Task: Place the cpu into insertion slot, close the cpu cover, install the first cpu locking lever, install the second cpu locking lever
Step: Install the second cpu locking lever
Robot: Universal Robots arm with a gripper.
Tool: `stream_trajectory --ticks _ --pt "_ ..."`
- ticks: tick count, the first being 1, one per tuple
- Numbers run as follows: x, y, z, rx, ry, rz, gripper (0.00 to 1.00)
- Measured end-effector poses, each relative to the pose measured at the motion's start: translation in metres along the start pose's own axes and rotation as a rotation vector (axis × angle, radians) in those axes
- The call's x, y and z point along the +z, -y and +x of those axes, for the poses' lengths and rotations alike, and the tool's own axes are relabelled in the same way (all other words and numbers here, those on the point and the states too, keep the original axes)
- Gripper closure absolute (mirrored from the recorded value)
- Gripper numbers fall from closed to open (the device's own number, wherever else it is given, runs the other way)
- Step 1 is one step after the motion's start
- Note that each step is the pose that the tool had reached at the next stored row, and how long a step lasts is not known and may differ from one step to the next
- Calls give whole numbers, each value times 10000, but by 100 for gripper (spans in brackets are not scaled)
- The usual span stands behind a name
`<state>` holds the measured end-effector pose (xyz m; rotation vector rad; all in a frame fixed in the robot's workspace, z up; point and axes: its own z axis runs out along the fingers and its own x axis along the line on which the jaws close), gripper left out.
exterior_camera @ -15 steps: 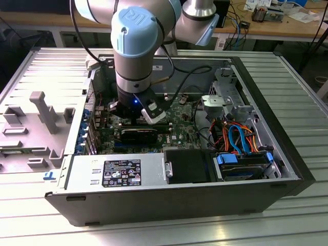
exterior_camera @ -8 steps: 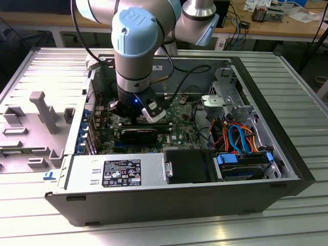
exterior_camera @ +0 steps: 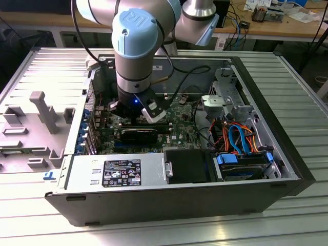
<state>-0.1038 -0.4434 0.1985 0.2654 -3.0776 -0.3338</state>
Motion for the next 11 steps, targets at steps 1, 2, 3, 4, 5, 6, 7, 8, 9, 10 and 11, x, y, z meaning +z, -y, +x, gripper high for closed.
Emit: stream_trajectory --ticks 1,2,3,4,5,6,7,8,9,10,11 --pt "-1 13 4 -2 5 -3 89" --pt "-3 18 6 0 8 11 89" --pt "-7 19 6 0 6 20 89" --pt "-13 19 6 0 3 31 89" --pt "-23 18 5 -1 0 43 89" --pt "-34 17 -1 -2 -2 48 89" --pt "-49 12 -22 -1 0 46 89" --pt "-67 8 -47 -1 -2 46 89" --pt "-72 9 -76 2 -7 43 89" --pt "-74 13 -103 6 -22 39 89" --pt "-76 20 -144 11 -52 35 89"
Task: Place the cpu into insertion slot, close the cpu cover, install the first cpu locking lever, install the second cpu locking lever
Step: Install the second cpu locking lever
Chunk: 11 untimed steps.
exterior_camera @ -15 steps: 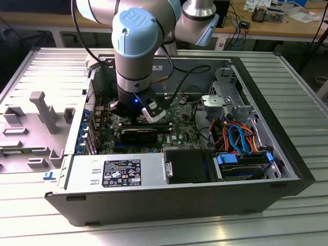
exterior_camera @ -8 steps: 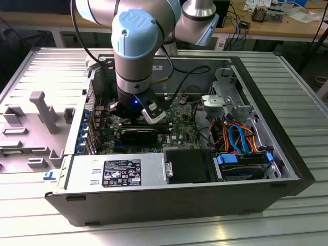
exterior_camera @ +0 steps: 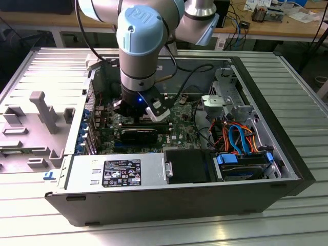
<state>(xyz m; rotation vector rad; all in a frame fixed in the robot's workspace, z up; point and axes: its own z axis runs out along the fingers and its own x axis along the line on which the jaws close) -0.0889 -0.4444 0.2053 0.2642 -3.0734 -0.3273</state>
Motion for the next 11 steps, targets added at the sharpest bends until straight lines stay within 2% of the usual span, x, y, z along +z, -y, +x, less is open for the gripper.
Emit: stream_trajectory --ticks 4,7,10,11 --pt "-9 23 -177 31 -151 -27 89" --pt "-9 12 -253 48 -228 -40 89" --pt "-19 -6 -315 53 -251 -38 89" --pt "-45 -15 -316 56 -257 -1 89"
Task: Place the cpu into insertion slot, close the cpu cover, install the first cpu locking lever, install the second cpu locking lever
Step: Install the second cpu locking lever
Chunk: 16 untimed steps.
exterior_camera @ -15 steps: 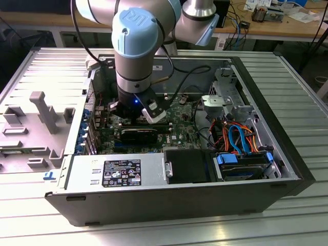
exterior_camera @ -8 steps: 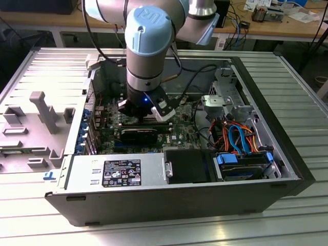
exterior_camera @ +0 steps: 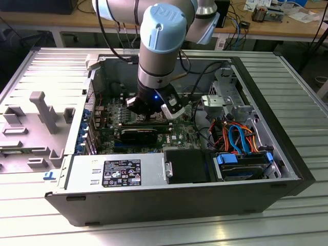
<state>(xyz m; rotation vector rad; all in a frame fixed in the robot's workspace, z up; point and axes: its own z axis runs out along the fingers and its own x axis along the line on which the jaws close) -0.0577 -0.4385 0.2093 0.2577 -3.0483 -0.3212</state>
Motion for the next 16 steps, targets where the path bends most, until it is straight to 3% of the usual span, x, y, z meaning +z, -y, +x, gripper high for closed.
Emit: stream_trajectory --ticks 4,9,11,14,16 --pt "-92 -27 -2 13 -22 140 89" --pt "-169 -48 -4 32 -60 376 89" --pt "-205 -70 -17 58 -109 648 89" --pt "-199 -131 -57 87 -193 917 89" --pt "-191 -181 -79 100 -228 1044 89"
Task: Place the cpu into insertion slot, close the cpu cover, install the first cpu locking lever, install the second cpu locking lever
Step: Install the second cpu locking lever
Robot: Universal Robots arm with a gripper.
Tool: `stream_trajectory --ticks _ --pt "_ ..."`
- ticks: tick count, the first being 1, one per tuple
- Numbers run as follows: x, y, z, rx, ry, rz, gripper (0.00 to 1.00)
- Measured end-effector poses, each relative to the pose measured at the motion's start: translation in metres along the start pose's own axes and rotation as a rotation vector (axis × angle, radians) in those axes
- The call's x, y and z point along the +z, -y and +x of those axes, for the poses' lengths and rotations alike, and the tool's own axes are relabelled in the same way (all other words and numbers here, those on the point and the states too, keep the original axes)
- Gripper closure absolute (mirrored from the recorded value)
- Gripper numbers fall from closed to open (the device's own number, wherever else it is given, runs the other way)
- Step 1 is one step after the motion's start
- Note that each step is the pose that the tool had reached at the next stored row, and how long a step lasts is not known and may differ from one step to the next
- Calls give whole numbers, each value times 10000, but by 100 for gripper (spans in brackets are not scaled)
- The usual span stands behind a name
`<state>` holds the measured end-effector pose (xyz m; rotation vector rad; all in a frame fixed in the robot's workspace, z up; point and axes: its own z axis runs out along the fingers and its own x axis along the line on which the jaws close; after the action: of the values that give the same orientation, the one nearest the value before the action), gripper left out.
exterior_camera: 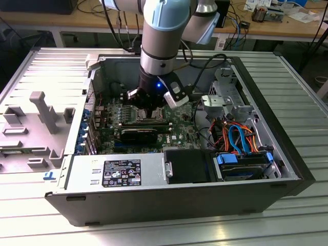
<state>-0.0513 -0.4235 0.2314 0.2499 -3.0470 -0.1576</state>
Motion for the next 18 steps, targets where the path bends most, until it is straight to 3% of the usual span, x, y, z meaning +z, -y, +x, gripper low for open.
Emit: stream_trajectory --ticks 1,3,7,14,18 --pt "1 -23 -9 3 -10 32 89" --pt "-4 -92 -27 17 -37 187 89" --pt "-88 -125 -27 34 -68 372 89" --pt "-264 -151 -15 45 -89 506 89" --pt "-343 -160 -10 47 -92 525 89"
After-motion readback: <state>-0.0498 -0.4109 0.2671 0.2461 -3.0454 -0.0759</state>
